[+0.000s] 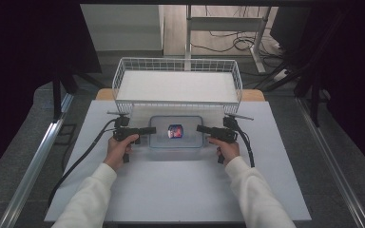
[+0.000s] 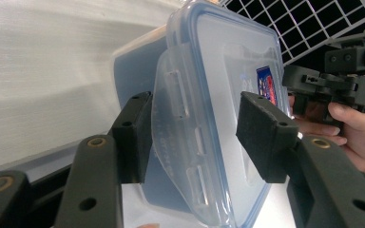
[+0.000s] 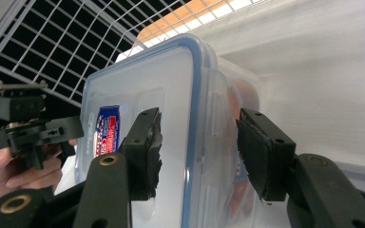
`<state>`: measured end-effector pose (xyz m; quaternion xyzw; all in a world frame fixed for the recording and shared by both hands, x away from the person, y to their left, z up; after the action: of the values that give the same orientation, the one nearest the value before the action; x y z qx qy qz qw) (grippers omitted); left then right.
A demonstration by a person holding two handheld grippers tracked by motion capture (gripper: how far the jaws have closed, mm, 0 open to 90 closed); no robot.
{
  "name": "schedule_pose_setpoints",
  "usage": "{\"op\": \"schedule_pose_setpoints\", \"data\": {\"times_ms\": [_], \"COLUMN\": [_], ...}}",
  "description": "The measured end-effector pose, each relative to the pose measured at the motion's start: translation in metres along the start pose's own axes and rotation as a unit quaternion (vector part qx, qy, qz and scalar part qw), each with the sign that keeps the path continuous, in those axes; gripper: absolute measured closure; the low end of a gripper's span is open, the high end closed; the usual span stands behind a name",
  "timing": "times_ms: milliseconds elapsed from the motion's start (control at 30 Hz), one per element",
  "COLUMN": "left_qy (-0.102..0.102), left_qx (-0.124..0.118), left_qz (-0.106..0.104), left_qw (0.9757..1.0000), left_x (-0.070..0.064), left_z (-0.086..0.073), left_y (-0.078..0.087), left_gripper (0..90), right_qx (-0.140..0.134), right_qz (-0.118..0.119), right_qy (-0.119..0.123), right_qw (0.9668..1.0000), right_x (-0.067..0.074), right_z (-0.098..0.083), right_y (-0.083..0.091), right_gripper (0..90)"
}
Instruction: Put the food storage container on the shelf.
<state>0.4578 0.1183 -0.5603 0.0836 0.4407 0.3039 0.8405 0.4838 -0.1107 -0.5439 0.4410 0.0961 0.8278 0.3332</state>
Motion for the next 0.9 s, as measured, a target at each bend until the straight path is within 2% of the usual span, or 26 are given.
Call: {"op": "schedule_pose_setpoints", "data": {"times_ms": [200, 267, 300, 333, 367, 400, 433, 467, 500, 533, 567, 600, 633, 667, 700, 767, 800, 867, 900], "left_qy": [-0.008, -0.011, -0.017, -0.027, -0.044, -0.051, -0.068, -0.068, -0.078, -0.092, -0.099, -0.108, -0.116, -0.126, -0.131, -0.143, -0.148, -0.162, -0.176], "left_qx": [-0.007, -0.011, -0.014, -0.016, -0.013, -0.013, -0.011, -0.011, -0.011, -0.006, -0.004, 0.000, 0.002, 0.004, 0.006, 0.008, 0.011, 0.017, 0.021], "left_qz": [0.004, 0.008, 0.009, 0.023, 0.029, 0.030, 0.040, 0.040, 0.045, 0.050, 0.053, 0.053, 0.054, 0.054, 0.053, 0.057, 0.058, 0.072, 0.081], "left_qw": [0.9999, 0.9999, 0.9997, 0.9992, 0.9985, 0.9982, 0.9968, 0.9968, 0.9959, 0.9945, 0.9937, 0.9928, 0.9917, 0.9905, 0.9899, 0.9880, 0.9873, 0.9840, 0.9807], "left_x": [0.000, -0.003, -0.005, -0.005, -0.005, -0.007, -0.013, -0.013, -0.017, -0.020, -0.024, -0.028, -0.033, -0.037, -0.041, -0.048, -0.050, -0.053, -0.055], "left_z": [0.000, 0.000, 0.000, -0.001, -0.002, -0.002, -0.004, -0.004, -0.006, -0.009, -0.012, -0.016, -0.020, -0.024, -0.028, -0.038, -0.043, -0.052, -0.059], "left_y": [-0.001, 0.000, 0.001, 0.003, 0.007, 0.009, 0.016, 0.016, 0.020, 0.024, 0.027, 0.030, 0.034, 0.037, 0.040, 0.045, 0.048, 0.052, 0.055], "left_gripper": [44.6, 38.9, 38.1, 38.1, 36.9, 34.9, 31.8, 31.5, 31.5, 31.2, 30.6, 29.1, 29.1, 28.8, 28.5, 28.2, 28.2, 27.7, 27.5], "right_qx": [-0.013, -0.017, -0.022, -0.022, -0.026, -0.029, -0.033, -0.036, -0.036, -0.036, -0.035, -0.031, -0.031, -0.023, -0.015, 0.002, 0.002, 0.011, 0.015], "right_qz": [-0.009, -0.024, -0.034, -0.034, -0.050, -0.068, -0.102, -0.109, -0.109, -0.109, -0.106, -0.105, -0.105, -0.108, -0.106, -0.099, -0.099, -0.094, -0.091], "right_qy": [0.012, 0.029, 0.043, 0.043, 0.054, 0.082, 0.137, 0.151, 0.151, 0.168, 0.179, 0.200, 0.200, 0.223, 0.234, 0.250, 0.250, 0.264, 0.268], "right_qw": [0.9998, 0.9991, 0.9983, 0.9983, 0.9970, 0.9939, 0.9848, 0.9818, 0.9818, 0.9790, 0.9776, 0.9737, 0.9737, 0.9684, 0.9663, 0.9631, 0.9631, 0.9599, 0.9590], "right_x": [-0.001, 0.001, 0.002, 0.002, 0.003, 0.005, 0.008, 0.010, 0.010, 0.013, 0.016, 0.021, 0.021, 0.026, 0.028, 0.033, 0.033, 0.037, 0.039], "right_z": [0.000, -0.001, -0.002, -0.002, -0.003, -0.003, -0.006, -0.007, -0.007, -0.008, -0.011, -0.015, -0.015, -0.021, -0.026, -0.037, -0.037, -0.048, -0.052], "right_y": [-0.001, 0.000, 0.002, 0.002, 0.005, 0.009, 0.018, 0.022, 0.022, 0.027, 0.032, 0.041, 0.041, 0.048, 0.051, 0.055, 0.055, 0.059, 0.061], "right_gripper": [49.5, 42.8, 40.1, 40.1, 39.0, 38.9, 37.2, 37.0, 37.0, 36.7, 36.4, 36.1, 36.1, 35.7, 35.6, 35.5, 35.5, 37.2, 38.6]}}
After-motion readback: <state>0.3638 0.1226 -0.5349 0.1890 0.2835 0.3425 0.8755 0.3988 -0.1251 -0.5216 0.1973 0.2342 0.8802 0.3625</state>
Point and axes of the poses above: each handheld gripper's, and its own axes: y roughly backward along the jaws, z roughly out of its top, x roughly to its left, the point moved 10 cm from there along -y, roughly forward along the jaws, and after that the axes turned 1 degree about z, right-handed, at the moved point
